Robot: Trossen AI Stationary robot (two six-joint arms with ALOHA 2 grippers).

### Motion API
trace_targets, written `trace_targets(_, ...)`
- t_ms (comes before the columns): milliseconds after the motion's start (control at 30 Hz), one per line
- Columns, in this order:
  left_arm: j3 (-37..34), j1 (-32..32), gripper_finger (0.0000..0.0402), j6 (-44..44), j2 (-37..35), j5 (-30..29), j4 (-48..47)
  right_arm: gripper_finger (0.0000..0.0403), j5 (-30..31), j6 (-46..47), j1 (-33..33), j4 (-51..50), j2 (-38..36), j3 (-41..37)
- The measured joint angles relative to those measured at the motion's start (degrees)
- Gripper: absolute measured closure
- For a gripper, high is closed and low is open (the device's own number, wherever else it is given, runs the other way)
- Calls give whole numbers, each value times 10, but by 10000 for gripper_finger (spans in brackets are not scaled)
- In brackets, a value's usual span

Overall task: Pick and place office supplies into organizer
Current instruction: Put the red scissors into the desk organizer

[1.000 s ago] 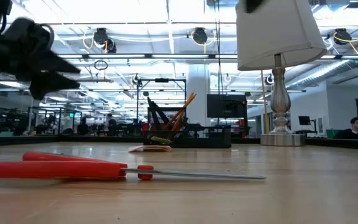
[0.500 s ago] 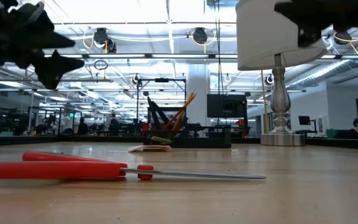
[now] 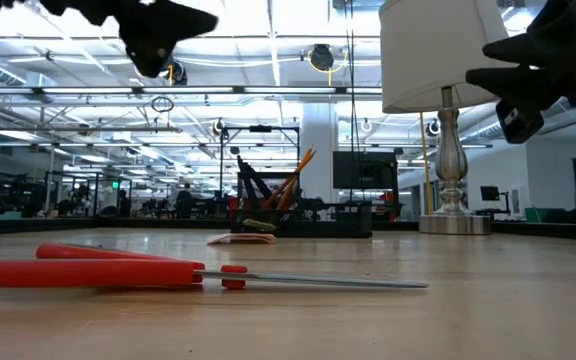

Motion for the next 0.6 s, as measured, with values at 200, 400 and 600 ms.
trace_targets(200,52,-12,172,-57,35,57,-141,280,0,-6,0,-11,0,-12)
trace_targets(400,51,-22,172,-225,44,80,-218,284,0,-7,0,-13,0,-13)
trace_targets(600,50,-36,172,-441,44,-4,-398,280,0,-7,0,-13,0,-14)
